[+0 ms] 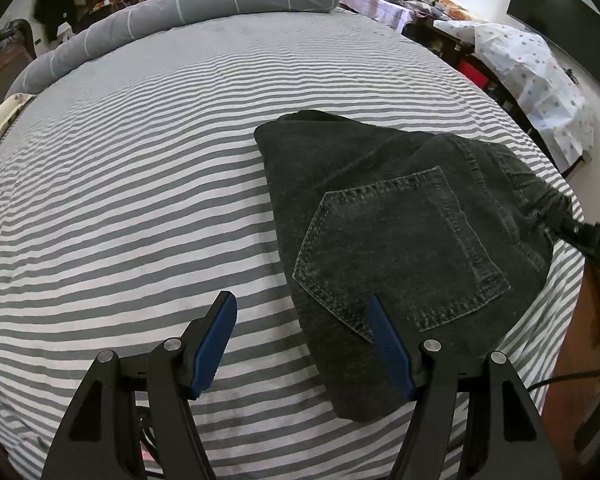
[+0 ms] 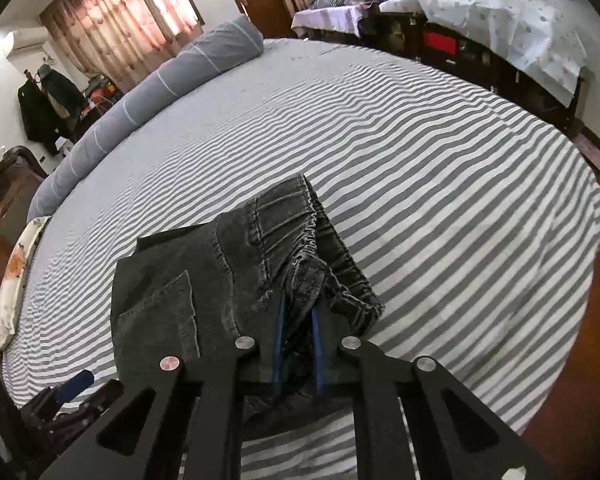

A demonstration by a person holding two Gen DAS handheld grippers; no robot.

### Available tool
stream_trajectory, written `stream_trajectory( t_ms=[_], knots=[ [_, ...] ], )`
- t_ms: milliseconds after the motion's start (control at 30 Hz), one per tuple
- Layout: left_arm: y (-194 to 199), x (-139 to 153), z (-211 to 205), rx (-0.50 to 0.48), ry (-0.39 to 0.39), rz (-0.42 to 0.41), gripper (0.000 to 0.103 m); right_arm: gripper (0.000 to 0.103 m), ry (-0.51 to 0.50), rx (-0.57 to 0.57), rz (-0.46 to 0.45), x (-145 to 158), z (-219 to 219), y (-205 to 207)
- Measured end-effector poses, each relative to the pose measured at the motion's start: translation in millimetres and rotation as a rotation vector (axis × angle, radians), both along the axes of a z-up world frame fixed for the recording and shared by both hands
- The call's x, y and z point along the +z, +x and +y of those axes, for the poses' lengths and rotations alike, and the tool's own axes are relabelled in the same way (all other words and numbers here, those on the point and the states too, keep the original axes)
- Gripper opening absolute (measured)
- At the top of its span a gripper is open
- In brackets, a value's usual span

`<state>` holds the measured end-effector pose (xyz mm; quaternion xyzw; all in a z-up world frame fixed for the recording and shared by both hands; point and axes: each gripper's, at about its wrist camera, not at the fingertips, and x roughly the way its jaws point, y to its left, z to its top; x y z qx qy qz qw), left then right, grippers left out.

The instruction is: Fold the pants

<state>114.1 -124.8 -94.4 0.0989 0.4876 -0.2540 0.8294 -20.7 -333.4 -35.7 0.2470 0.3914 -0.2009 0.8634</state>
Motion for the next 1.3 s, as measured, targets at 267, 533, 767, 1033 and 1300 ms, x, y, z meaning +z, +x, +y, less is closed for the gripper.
stream_trajectory(
  t_ms=[267,533,767,1033,1300],
  knots=[
    [-8,-8,-9,-0.051,0.025,0.002,0.069,0.009,0.023,-0.035,0.112,-42,-17,-3],
    [-9,-27,-19,-0.069,0.041,0.047,0.069,0.012,0.03,-0.007,0.126,-49,-25,3],
    [-5,-15,-12,-0.066,0.014,0.034,0.069,0.041,0.019,0.036,0.129,-39,-24,3],
    [23,11,-16,-0.062,-0.023,-0.048,0.069,0.042,-0.045,0.128,0.02,-1,-20,15],
    [56,9,-57,-0.072,-0.028,-0.038,0.069,0.039,-0.059,0.245,0.054,-11,-10,72]
  ],
)
